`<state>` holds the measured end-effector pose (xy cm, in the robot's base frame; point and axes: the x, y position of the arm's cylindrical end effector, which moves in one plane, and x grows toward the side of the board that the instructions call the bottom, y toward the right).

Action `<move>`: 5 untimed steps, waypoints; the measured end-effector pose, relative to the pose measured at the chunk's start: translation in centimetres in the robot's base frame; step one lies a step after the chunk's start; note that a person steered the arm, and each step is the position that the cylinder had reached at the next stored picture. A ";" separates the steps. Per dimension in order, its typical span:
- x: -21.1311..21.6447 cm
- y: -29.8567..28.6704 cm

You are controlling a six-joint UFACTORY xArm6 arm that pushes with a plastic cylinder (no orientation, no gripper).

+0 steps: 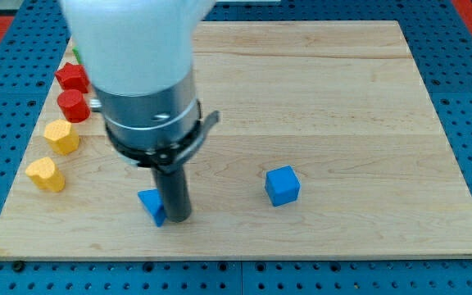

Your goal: Move the blue triangle towards the bottom left side of the board

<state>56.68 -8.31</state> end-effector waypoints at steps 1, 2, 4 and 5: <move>-1.5 -0.6; -1.5 -2.7; -2.8 -7.8; -4.1 -7.8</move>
